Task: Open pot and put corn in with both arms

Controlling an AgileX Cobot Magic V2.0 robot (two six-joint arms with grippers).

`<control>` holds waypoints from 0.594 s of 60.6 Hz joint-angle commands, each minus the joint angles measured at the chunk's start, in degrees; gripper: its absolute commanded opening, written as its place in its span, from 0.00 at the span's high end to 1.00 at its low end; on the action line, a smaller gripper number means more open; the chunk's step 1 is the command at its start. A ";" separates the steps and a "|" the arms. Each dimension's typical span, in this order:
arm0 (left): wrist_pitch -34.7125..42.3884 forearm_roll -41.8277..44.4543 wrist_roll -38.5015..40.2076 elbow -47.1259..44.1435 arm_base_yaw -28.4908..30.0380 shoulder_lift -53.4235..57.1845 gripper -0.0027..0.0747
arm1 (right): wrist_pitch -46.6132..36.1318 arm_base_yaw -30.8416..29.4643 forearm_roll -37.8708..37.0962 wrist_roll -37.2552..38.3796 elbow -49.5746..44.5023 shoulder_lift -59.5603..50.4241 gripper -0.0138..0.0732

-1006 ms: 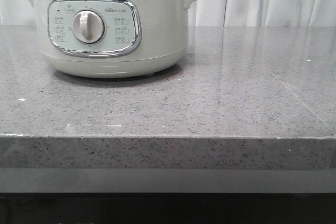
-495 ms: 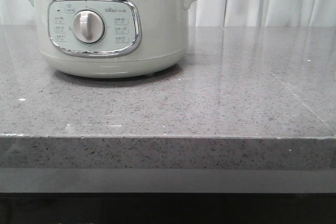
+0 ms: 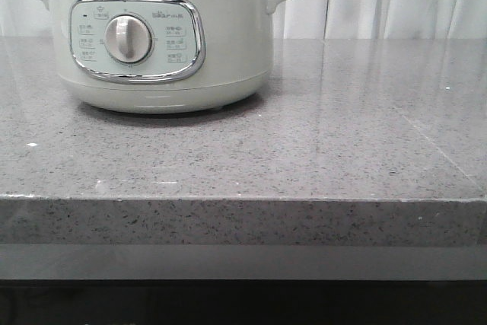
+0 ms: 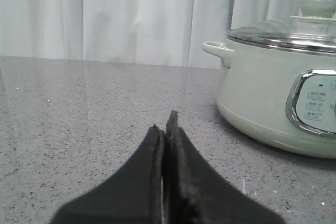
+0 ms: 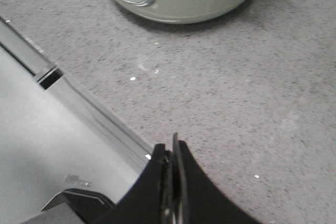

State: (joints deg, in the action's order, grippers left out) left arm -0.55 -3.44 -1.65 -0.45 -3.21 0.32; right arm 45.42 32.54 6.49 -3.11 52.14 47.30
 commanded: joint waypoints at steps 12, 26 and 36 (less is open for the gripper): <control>4.86 -0.26 0.30 -0.57 0.30 0.90 0.99 | -24.29 -17.96 -0.89 -0.44 -15.50 -14.94 0.92; 4.86 -0.26 0.30 -0.57 0.30 0.90 0.99 | -38.10 -26.72 -0.89 -0.39 -34.58 -32.16 0.92; 4.86 -0.26 0.30 -0.57 0.30 0.90 0.99 | -43.03 -28.43 -0.85 -0.39 -44.93 -41.47 0.92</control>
State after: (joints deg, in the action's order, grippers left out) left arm -0.55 -3.44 -1.65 -0.45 -3.21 0.32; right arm 9.97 4.77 5.84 -3.11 9.40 8.73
